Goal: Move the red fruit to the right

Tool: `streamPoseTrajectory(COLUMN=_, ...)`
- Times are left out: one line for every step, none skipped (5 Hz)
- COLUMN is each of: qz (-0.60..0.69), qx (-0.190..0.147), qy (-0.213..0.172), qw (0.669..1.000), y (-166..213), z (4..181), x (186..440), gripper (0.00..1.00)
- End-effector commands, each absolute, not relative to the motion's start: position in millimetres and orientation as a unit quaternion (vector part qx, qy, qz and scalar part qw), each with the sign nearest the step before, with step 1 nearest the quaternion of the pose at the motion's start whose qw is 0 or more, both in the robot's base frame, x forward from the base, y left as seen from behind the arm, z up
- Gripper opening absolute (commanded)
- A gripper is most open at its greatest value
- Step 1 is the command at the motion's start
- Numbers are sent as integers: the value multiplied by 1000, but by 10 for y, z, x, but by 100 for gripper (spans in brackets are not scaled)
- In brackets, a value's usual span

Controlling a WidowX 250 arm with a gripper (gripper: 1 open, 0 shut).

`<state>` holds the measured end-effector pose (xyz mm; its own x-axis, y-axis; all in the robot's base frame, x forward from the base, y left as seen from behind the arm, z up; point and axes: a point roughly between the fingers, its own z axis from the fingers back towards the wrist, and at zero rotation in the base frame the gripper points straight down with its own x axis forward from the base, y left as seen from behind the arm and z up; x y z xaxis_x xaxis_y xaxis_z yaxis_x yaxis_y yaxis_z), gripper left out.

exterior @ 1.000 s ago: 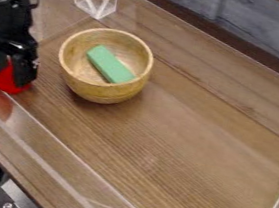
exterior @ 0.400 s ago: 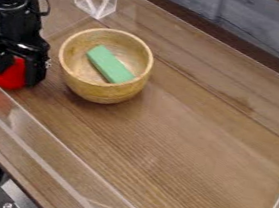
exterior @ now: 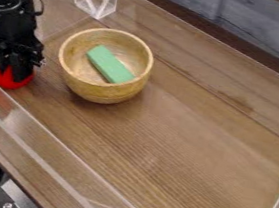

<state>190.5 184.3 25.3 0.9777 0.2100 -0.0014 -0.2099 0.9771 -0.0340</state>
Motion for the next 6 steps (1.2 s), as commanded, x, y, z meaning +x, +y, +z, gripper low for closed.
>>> streamPoseTrajectory(qz=99, qx=-15, qy=0, qw=995, y=1843, z=143, x=1888, gripper=0)
streamPoseTrajectory(qz=94, qx=-16, qy=4, qw=995, y=1799, z=99, x=1884, gripper=0)
streamPoseTrajectory(qz=114, qx=-17, qy=7, qw=993, y=1811, z=73, x=1836, gripper=0)
streamPoseTrajectory(qz=133, qx=-18, qy=11, qw=991, y=1822, z=55, x=1788, gripper=0)
streamPoseTrajectory(qz=99, qx=-18, qy=15, qw=995, y=1801, z=43, x=1787, gripper=0)
streamPoseTrajectory(qz=100, qx=-24, qy=10, qw=995, y=1776, z=378, x=1806, gripper=0)
